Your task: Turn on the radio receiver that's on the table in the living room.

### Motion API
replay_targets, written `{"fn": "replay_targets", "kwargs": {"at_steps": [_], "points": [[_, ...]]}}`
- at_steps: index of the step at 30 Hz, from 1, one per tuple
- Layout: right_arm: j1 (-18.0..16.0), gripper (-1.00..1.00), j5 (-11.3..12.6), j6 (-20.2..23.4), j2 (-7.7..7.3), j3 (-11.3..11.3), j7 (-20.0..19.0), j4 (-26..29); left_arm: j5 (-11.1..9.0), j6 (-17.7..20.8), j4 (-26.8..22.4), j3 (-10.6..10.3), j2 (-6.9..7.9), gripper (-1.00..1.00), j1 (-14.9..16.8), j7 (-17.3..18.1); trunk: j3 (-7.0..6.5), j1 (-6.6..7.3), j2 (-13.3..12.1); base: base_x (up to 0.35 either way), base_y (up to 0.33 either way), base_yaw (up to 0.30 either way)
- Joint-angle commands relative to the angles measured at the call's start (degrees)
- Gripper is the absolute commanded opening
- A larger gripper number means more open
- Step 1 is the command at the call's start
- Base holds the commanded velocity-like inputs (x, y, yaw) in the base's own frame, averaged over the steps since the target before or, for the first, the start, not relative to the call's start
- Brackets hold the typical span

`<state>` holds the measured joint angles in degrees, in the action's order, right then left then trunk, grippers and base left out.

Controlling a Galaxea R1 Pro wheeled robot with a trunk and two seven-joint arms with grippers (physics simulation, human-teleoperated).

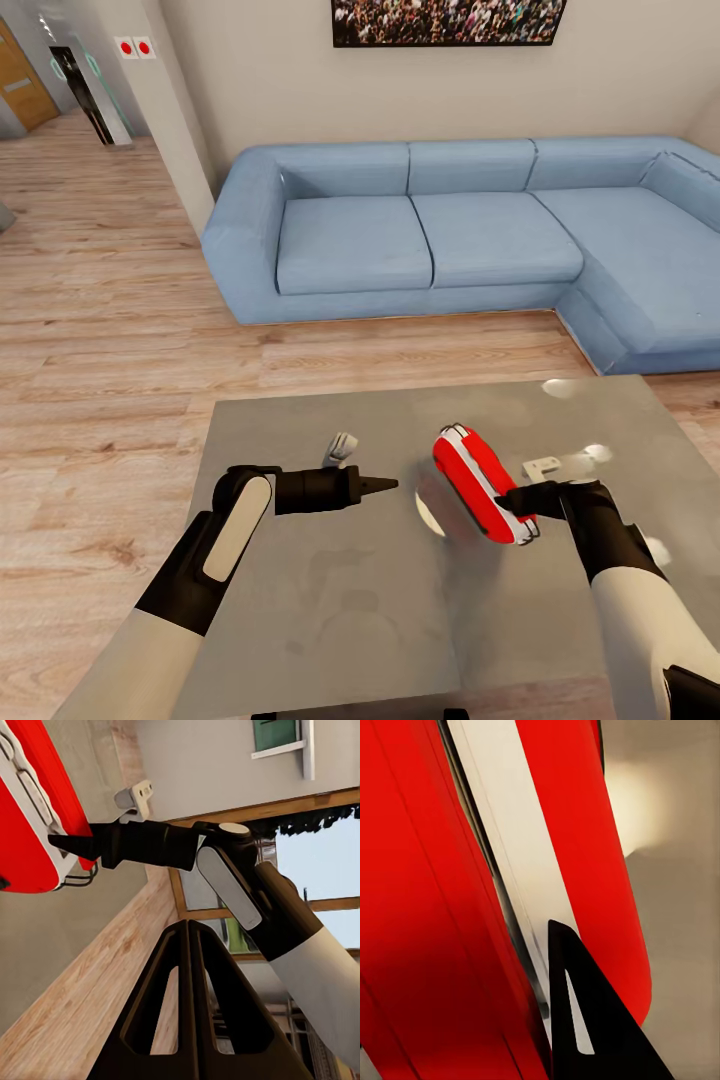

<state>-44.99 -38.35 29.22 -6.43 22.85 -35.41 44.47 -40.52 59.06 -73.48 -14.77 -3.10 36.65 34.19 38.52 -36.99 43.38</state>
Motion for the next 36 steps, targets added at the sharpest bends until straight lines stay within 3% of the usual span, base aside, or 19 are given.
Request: {"fn": "replay_targets", "kwargs": {"at_steps": [1, 2, 36], "points": [[0.0, -1.0, 0.2, -0.1, 0.0, 0.0, 0.0, 0.0, 0.0, 0.0, 0.0, 0.0, -0.01, -1.0, 0.0, 0.0, 0.0, 0.0, 0.0, 0.0, 0.0, 0.0], [0.0, 1.0, 0.2, -0.2, 0.01, 0.0, 0.0, 0.0, 0.0, 0.0, 0.0, 0.0, -0.01, -1.0, 0.0, 0.0, 0.0, 0.0, 0.0, 0.0, 0.0, 0.0], [0.0, 1.0, 0.3, -1.1, -0.06, -0.1, 0.1, -0.1, 0.0, 0.0, 0.0, 0.0, -0.02, -1.0, 0.0, 0.0, 0.0, 0.0, 0.0, 0.0, 0.0, 0.0]]}}
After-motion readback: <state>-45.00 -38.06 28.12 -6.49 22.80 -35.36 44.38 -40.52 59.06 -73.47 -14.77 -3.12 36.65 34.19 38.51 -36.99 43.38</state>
